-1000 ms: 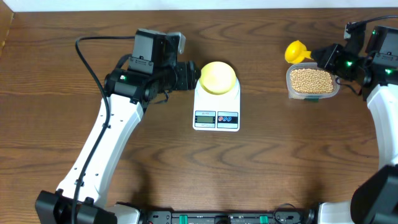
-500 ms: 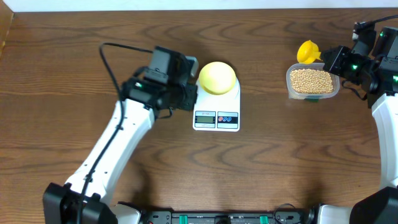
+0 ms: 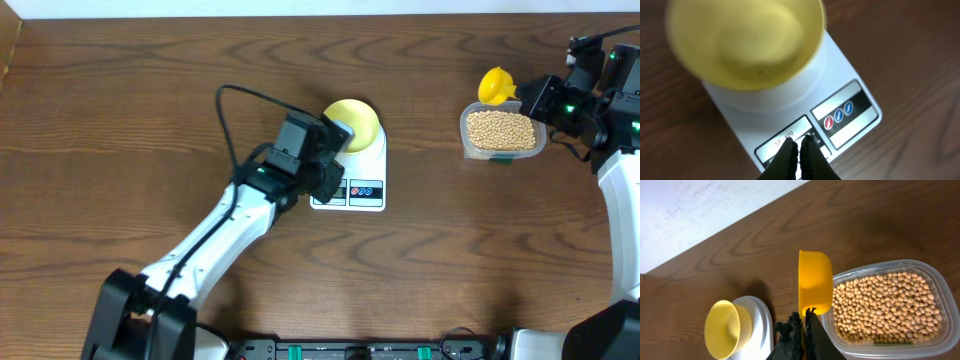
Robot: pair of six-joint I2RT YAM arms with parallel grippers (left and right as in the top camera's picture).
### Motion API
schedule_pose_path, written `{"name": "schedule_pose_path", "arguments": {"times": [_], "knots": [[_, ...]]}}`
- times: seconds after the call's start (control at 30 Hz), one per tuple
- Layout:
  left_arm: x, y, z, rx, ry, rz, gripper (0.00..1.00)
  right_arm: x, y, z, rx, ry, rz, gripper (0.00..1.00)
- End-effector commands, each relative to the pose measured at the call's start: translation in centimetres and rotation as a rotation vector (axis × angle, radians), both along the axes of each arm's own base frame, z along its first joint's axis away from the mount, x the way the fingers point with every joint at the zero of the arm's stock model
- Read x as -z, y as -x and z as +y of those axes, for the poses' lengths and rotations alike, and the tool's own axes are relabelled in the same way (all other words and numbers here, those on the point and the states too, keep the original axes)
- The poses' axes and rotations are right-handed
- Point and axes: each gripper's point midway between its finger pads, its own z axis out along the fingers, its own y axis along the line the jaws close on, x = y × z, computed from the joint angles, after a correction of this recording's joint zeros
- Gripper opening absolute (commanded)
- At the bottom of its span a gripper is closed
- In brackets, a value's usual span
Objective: Scoop item into bowl and weigh 50g on scale
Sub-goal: 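Press the scale's tare button with the left gripper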
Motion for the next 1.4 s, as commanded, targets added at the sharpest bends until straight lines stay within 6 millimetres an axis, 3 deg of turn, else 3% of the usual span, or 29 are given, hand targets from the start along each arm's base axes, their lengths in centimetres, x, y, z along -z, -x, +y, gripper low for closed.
{"name": "schedule_pose_path", "arguments": {"times": [0.0,0.13,0.37,0.7,1.37], "knots": [[3.2,0.8,-0.1,0.181,-0.126,-0.021,0.08,-1.0,0.0,-0.4,0.002,0.031,-0.023,0.01],[5.5,1.4,-0.4,0.294,-0.189,-0.016,0.08,-0.9,0.0,-0.5,0.001,0.038,-0.020,0.01],[7.7,1.3,-0.6,0.430,-0.253,-0.047,0.08,-0.8,0.0,-0.6,0.006,0.043,-0.019,0.01],[7.5,1.4,-2.6,0.513,-0.253,-0.120,0.08,-0.7,0.1,-0.7,0.013,0.049,-0.010,0.01],[8.6,2.1,-3.3,0.626,-0.293,-0.147,0.08,-0.3,0.5,-0.7,0.011,0.052,0.010,0.01]]}}
